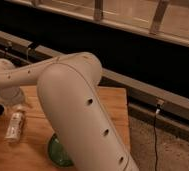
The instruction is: Place the bottle in the ceramic bowl
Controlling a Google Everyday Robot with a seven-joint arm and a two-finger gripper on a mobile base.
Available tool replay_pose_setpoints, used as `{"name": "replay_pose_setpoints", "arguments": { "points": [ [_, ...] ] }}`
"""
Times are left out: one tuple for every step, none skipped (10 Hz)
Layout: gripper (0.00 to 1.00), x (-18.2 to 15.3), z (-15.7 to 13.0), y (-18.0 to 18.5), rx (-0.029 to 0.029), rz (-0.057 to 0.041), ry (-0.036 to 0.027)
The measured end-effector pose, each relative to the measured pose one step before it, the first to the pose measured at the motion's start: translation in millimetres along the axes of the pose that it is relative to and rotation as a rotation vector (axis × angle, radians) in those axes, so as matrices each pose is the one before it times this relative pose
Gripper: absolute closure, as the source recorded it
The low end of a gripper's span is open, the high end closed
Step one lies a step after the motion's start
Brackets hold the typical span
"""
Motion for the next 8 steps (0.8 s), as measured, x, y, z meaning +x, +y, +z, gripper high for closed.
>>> {"name": "replay_pose_setpoints", "arguments": {
  "points": [
    [0.35,3.44,8.24,10.03,-0.00093,-0.01651,0.01059],
    [0.35,-1.75,-1.63,-0.29,-0.00051,-0.00195,-0.00575],
    [0.35,-0.58,0.25,-5.3,0.00515,0.0058,0.00115],
    [0.35,0.11,0.78,-0.42,0.00164,-0.00096,0.00046],
    [0.35,-0.61,-0.93,2.53,-0.00241,-0.00335,-0.00283],
    [0.35,0.24,1.87,0.41,-0.00568,-0.00163,0.00571],
    [0.35,-0.4,6.04,2.31,-0.01129,0.00084,0.00867],
    [0.35,-0.62,7.6,7.01,-0.01275,-0.00577,0.00883]
  ]
}}
